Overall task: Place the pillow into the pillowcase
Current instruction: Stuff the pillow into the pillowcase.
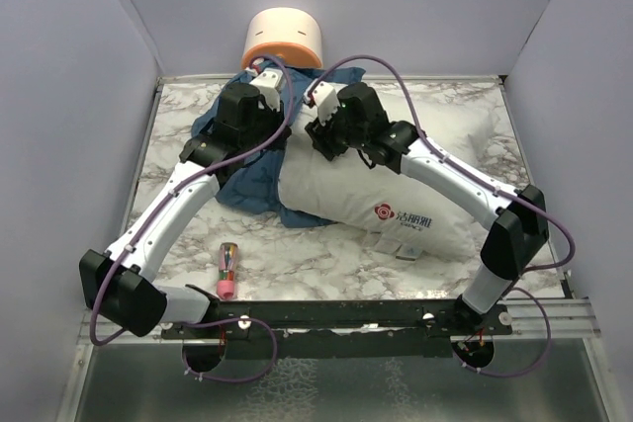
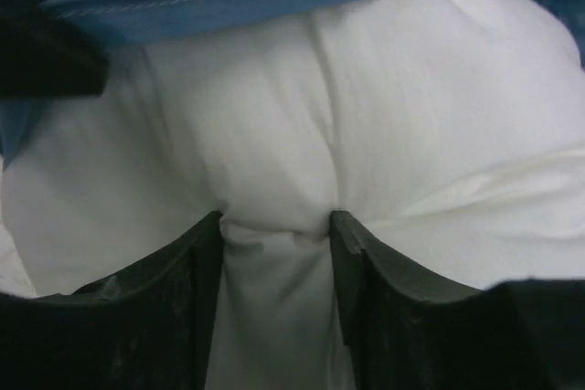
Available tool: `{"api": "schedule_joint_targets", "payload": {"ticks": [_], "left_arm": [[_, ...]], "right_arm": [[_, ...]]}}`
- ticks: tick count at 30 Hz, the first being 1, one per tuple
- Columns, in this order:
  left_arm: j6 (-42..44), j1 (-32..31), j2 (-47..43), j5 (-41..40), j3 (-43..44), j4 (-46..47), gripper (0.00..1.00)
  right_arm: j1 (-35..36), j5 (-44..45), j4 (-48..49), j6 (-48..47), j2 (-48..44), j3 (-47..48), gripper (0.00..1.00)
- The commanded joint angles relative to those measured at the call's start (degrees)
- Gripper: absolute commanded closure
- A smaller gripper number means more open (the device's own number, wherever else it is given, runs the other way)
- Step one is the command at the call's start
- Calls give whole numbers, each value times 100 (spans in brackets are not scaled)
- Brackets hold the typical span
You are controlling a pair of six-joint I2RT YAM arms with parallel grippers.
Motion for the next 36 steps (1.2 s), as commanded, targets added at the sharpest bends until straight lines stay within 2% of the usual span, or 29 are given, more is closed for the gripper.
{"api": "schedule_joint_targets", "payload": {"ticks": [1, 2, 3, 5, 10, 14, 17, 19, 23, 24, 25, 26, 29, 31, 34, 35, 36], "left_arm": [[-1126, -22, -355, 1969, 177, 1284, 100], [-1500, -22, -378, 2258, 109, 1538, 100], [-1701, -22, -390, 2387, 49, 1807, 100], [-2341, -22, -356, 2767, -17, 2411, 100], [-3691, -22, -79, 3245, 10, 3890, 100], [-4156, 2, 50, 3211, -270, 4475, 100], [-4545, 276, 23, 2994, -1292, 4937, 100], [-4838, 583, 24, 2866, -2213, 5296, 100], [-4382, 733, -33, 2660, -2480, 4723, 100], [-4215, 740, -76, 2601, -2397, 4475, 100], [-4070, 749, -126, 2555, -2322, 4252, 100], [-3907, 751, -188, 2484, -2202, 3968, 94], [-3281, 763, -400, 2161, -1724, 3010, 62], [-2970, 770, -615, 1972, -1366, 2451, 47], [-3156, 782, -1005, 1723, -885, 2291, 31], [-3374, 785, -1096, 1720, -724, 2460, 21], [-3601, 783, -1135, 1728, -540, 2702, 5]], "right_arm": [[-10, 753, 444, 199, 549, -110, 72], [-41, 629, 518, 313, 626, -78, 83], [-81, 459, 592, 429, 685, -37, 91], [-159, 43, 850, 766, 692, 30, 99], [-372, -1065, 1899, 1720, 532, 445, 99], [-392, -1491, 2869, 2572, 354, 565, 99], [-394, -1527, 3743, 3244, 110, -227, 99], [-392, -1500, 3862, 3417, 90, -826, 99], [-394, -1941, 3736, 3132, -116, -1935, 96], [-394, -2081, 3736, 3000, -293, -2182, 93], [-400, -2180, 3697, 2813, -499, -2359, 85], [-396, -2211, 3594, 2612, -753, -2485, 76], [-399, -2312, 3134, 1901, -1557, -2522, 47], [-403, -2309, 2800, 1587, -1942, -2391, 31], [-423, -2085, 2431, 1520, -2342, -2181, 19], [-421, -2007, 2349, 1563, -2429, -2152, 18], [-425, -1965, 2289, 1613, -2510, -2139, 18]]}}
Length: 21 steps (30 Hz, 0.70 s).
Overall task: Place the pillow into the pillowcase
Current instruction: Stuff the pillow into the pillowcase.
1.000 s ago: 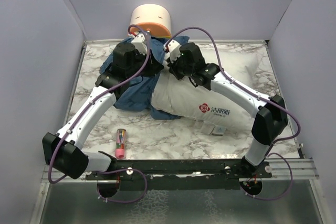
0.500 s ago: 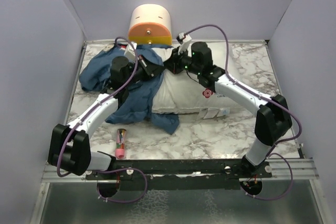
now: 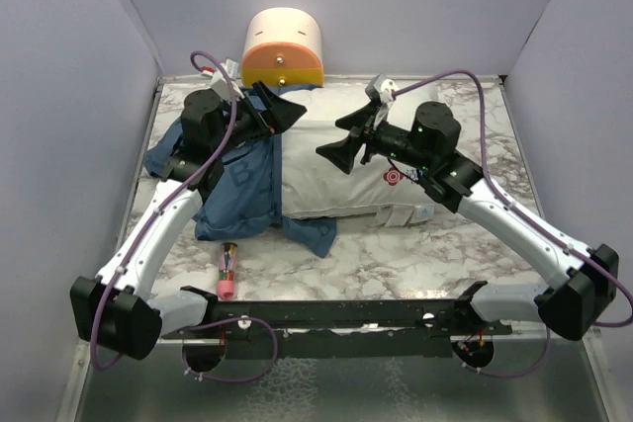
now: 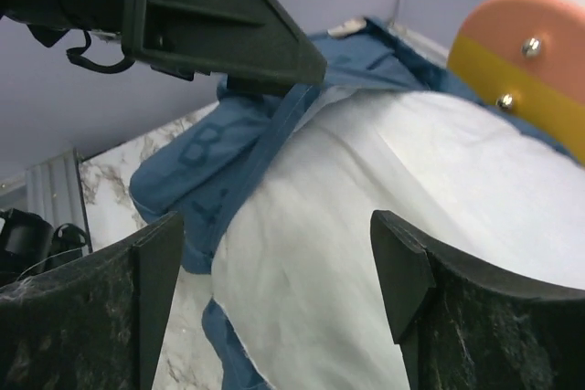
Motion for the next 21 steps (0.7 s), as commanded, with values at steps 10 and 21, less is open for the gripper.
{"api": "schedule_joint_targets", "payload": {"ticks": [10, 21], "left_arm": [[-1881, -84, 172, -1846, 3399, -1111, 1], [-1721, -84, 223, -2070, 2258, -4589, 1]], "right_arm": [[12, 491, -1324, 159, -1102, -85, 17], [14, 1110, -1596, 277, -1545, -354, 17]]}}
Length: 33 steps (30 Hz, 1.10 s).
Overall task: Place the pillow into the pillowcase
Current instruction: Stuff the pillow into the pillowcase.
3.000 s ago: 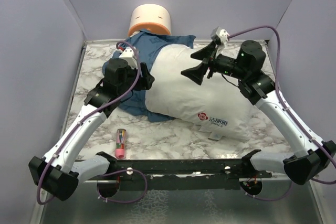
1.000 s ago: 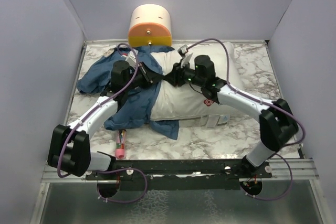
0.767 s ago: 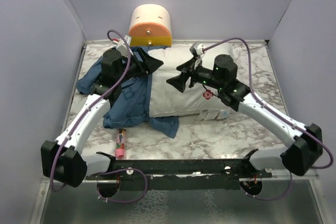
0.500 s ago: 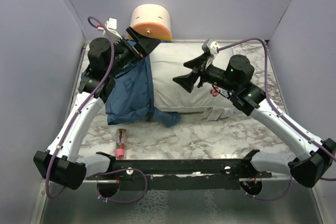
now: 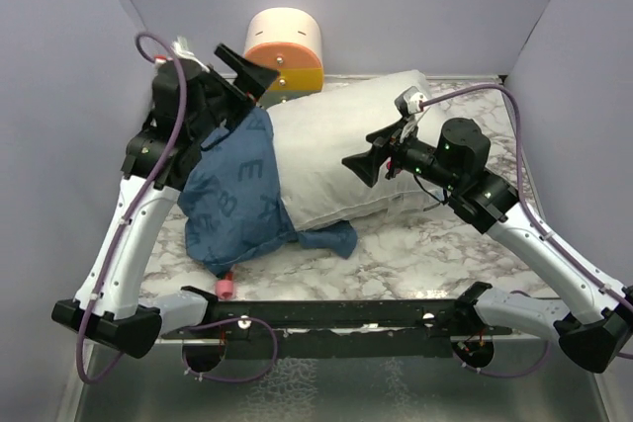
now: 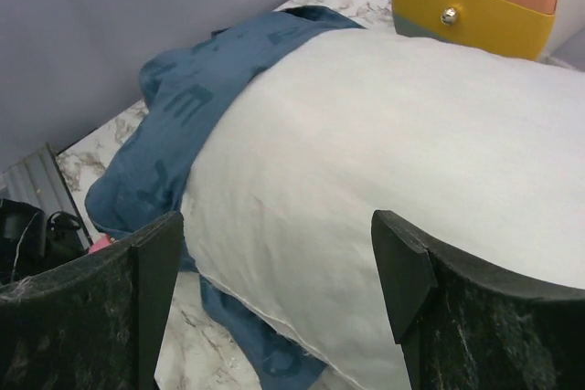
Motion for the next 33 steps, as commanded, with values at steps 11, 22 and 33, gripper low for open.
{"api": "schedule_joint_targets", "payload": {"ticks": [11, 22, 33], "left_arm": [[-450, -42, 943, -5, 2252, -1134, 1], [-783, -36, 998, 189, 2263, -388, 1], [-778, -139, 1307, 315, 2864, -509, 1]], "right_arm": [[-3, 486, -203, -68, -259, -256, 17], [-12, 308, -273, -380, 236, 97, 16], [-126, 332, -350, -435, 92, -5, 14]]}}
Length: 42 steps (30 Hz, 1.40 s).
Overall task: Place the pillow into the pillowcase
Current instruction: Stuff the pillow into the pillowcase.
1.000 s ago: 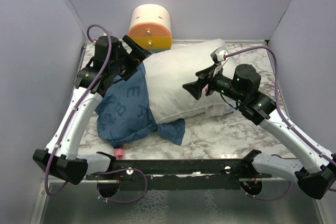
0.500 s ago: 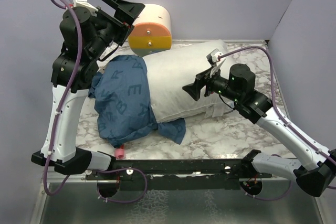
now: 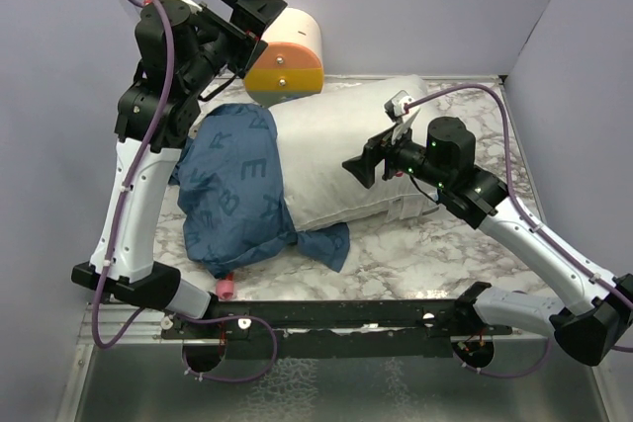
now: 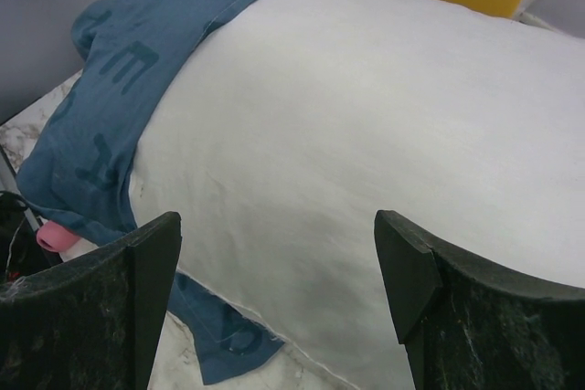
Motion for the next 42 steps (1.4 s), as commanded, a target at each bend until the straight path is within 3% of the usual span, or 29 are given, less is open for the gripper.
{"api": "schedule_joint_targets", "payload": {"ticks": [1, 8, 15, 42], "left_arm": [[-79, -148, -55, 49, 338, 102, 1], [67, -355, -369, -428, 173, 279, 1], [1, -558, -184, -380, 459, 19, 1], [33, -644, -459, -571, 164, 327, 1]], "right_arm": [[-63, -21, -93, -94, -158, 71, 14], [-69, -42, -141, -30, -250, 6, 14], [-74, -13, -166, 34, -355, -42, 14], [-78, 121, -313, 75, -532, -158, 14]]}}
